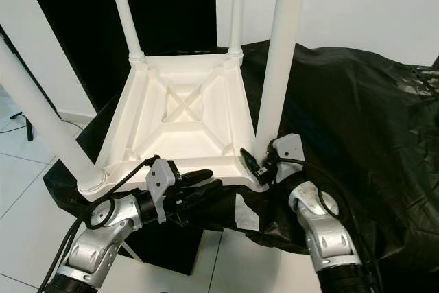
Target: Building children table
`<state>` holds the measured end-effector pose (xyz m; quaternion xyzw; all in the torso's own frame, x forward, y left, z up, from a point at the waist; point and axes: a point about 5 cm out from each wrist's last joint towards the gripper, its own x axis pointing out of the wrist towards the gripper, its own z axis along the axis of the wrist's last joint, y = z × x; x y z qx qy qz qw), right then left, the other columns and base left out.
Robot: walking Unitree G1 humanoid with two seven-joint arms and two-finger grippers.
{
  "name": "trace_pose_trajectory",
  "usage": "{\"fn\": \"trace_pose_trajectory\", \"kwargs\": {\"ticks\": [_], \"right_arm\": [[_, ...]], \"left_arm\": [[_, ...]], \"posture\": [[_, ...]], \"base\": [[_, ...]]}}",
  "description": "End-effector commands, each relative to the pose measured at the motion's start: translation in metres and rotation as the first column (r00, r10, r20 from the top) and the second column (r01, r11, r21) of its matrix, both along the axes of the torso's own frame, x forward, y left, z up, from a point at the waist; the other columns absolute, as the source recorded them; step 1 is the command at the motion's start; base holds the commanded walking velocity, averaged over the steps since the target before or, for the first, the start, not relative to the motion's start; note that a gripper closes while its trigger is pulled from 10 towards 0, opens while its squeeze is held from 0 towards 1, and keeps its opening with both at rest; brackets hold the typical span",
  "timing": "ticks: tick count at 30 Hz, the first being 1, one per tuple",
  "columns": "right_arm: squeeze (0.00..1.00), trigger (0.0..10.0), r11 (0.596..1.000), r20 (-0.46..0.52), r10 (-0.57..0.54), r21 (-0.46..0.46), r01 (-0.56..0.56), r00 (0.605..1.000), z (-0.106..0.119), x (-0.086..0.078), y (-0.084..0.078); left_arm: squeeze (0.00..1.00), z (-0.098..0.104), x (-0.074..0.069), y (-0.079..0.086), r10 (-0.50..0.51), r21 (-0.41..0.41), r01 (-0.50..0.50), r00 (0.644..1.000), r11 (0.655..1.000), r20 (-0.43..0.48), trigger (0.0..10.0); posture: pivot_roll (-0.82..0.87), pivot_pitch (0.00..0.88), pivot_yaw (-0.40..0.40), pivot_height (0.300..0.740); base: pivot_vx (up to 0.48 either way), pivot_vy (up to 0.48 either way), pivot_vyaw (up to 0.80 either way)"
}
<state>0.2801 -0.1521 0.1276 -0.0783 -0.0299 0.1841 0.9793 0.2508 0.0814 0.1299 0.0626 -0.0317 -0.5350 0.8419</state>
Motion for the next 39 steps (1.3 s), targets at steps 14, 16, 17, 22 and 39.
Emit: {"fn": "trace_pose_trajectory", "kwargs": {"ticks": [14, 16, 17, 22, 39], "right_arm": [[0.0, 10.0, 0.945, -0.049, -0.301, 0.118, 0.305, 0.952, -0.008, -0.005, 0.025], [0.0, 10.0, 0.949, -0.03, -0.288, 0.126, 0.29, 0.957, -0.004, -0.006, 0.025], [1.0, 10.0, 0.952, -0.026, -0.282, 0.12, 0.283, 0.959, -0.003, -0.007, 0.025], [1.0, 10.0, 0.972, 0.006, -0.2, 0.123, 0.198, 0.98, 0.003, -0.012, 0.021], [0.0, 10.0, 0.97, -0.051, 0.243, 0.0, -0.243, 0.969, 0.005, -0.012, -0.018]], "left_arm": [[0.0, 0.0, 0.007, 0.0, 0.05, 0.0, -0.05, 0.999, 0.999, 0.012, 10.0], [0.0, 0.0, 0.007, 0.0, 0.048, 0.0, -0.048, 0.999, 0.999, 0.011, 10.0], [0.0, -0.001, 0.007, 0.0, 0.047, 0.008, -0.047, 0.999, 0.999, 0.012, 10.0], [0.0, -0.001, 0.009, 0.001, 0.05, 0.013, -0.051, 0.999, 0.999, 0.014, 10.0], [0.0, -0.001, 0.009, 0.001, 0.065, 0.015, -0.066, 0.998, 0.998, 0.021, 10.0]], "posture": [[-0.07, 0.0, 0.008, 0.74], [-0.07, 0.0, 0.006, 0.74], [-0.07, 0.0, 0.005, 0.74], [-0.07, 0.0, 0.004, 0.74], [-0.05, 0.0, -0.005, 0.74]], "base": [[0.0, 0.0, 0.0], [0.0, 0.0, 0.0], [0.0, 0.0, 0.0], [0.0, 0.0, 0.0], [0.0, 0.0, 0.0]]}}
